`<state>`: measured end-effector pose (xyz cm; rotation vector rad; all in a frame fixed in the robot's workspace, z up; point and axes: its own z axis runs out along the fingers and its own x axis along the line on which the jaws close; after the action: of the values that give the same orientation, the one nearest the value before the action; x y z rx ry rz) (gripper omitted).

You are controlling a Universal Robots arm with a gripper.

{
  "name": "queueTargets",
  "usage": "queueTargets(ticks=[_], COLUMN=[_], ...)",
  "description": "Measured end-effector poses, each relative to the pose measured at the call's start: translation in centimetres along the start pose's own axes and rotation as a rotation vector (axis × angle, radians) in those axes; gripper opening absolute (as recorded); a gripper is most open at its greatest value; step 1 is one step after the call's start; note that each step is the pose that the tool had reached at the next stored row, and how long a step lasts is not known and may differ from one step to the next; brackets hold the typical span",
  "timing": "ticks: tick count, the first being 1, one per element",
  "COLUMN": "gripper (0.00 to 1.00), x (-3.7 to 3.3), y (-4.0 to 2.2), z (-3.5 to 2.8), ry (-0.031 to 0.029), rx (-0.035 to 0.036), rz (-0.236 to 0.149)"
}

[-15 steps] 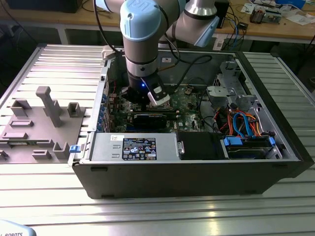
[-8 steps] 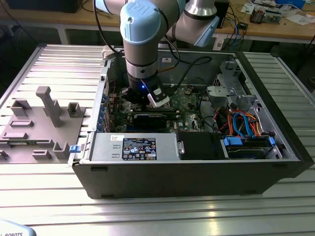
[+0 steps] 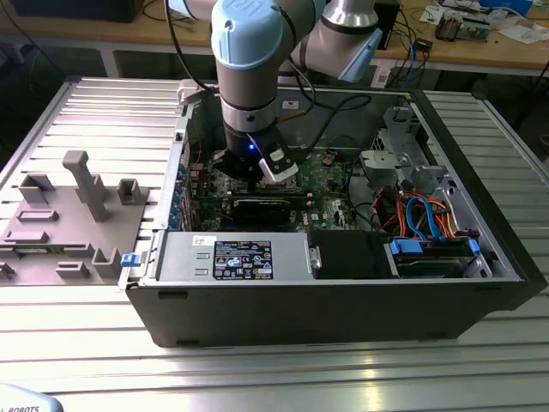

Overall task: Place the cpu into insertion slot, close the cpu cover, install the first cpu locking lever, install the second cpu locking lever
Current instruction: 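Install the second cpu locking lever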

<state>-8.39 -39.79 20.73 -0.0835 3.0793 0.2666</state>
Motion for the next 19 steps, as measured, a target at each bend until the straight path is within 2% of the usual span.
queueTargets(ticks=[4,5,7,8,11,14,16,17,18,19], gripper=[0.11,0.11,0.11,0.11,0.11,0.11,0.11,0.11,0.11,0.11], x=[-1.28,-1.54,-2.13,-2.53,-3.27,-3.83,-4.01,-4.06,-4.08,-4.1], y=[0.35,0.46,0.73,0.96,1.46,2.09,2.73,3.2,3.49,3.73], z=[0.13,0.16,0.25,0.3,0.43,0.57,0.7,0.77,0.83,0.87], ry=[0.0087,0.0108,0.0156,0.0192,0.0244,0.0291,0.0307,0.0316,0.032,0.0325], rx=[0.0115,0.0159,0.0308,0.0499,0.0791,0.1039,0.1199,0.1308,0.1382,0.1489], rz=[0.001,0.001,0.001,0.001,0.0,0.0,-0.001,-0.001,-0.001,-0.002])
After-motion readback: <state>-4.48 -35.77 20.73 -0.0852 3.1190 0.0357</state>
